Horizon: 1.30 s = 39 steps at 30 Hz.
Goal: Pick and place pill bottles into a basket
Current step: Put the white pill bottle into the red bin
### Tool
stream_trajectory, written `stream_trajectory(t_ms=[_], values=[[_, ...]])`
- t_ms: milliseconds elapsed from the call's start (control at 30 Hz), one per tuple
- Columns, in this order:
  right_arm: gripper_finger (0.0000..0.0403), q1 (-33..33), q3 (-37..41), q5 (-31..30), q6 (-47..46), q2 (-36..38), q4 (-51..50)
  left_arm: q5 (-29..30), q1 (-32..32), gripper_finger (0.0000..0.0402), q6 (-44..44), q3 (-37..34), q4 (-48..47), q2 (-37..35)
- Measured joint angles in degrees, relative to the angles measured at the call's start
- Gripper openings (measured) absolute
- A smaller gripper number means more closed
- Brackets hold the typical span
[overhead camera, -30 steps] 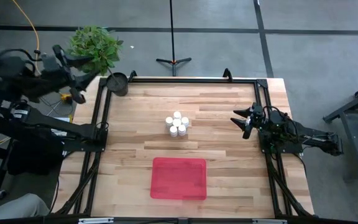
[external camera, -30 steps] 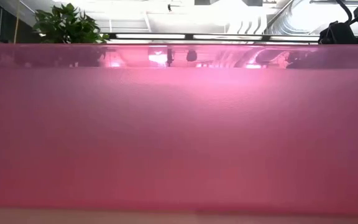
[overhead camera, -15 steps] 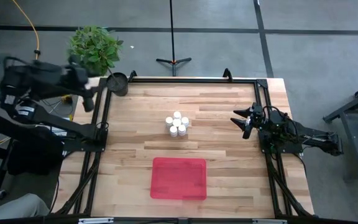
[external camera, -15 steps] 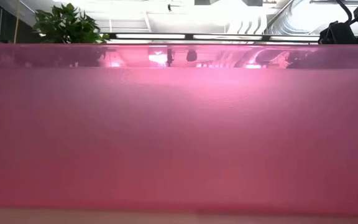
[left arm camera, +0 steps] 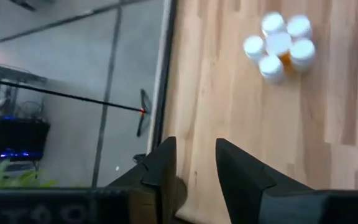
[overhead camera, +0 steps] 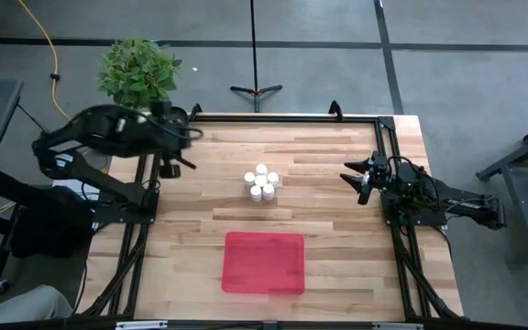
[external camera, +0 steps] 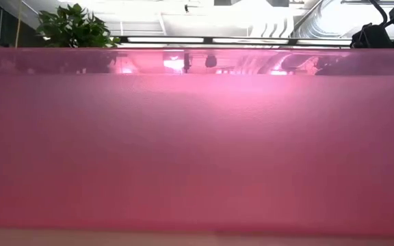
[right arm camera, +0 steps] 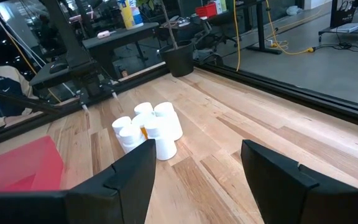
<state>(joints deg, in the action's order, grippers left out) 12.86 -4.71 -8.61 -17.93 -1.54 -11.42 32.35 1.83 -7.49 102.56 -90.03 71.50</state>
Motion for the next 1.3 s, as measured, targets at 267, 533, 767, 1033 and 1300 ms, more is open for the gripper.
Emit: stream_trajectory(t_ms=[267,533,767,1033,1300], values=[[0.0226,0.0,0.0,0.14,0.0,-0.04,-0.04,-5.94,0.0,0.0126,-1.09,-10.02,0.73,2.54],[0.0226,0.0,0.0,0.16,0.0,-0.07,-0.04,-11.65,-2.2,0.0149,-1.98,-24.51,13.18,2.6],[0.0226,-0.02,0.0,0.51,-0.09,-0.07,-0.08,-17.24,-8.0,0.0204,-1.8,-31.52,23.59,4.52],[0.0226,-0.02,0.02,0.58,-0.22,-0.12,-0.09,-19.96,-11.72,0.0267,-6.21,-31.99,32.37,7.35],[0.0226,-0.02,0.02,0.62,-0.24,-1.1,-0.09,-33.08,-14.23,0.0286,-6.57,-31.99,40.26,11.46]])
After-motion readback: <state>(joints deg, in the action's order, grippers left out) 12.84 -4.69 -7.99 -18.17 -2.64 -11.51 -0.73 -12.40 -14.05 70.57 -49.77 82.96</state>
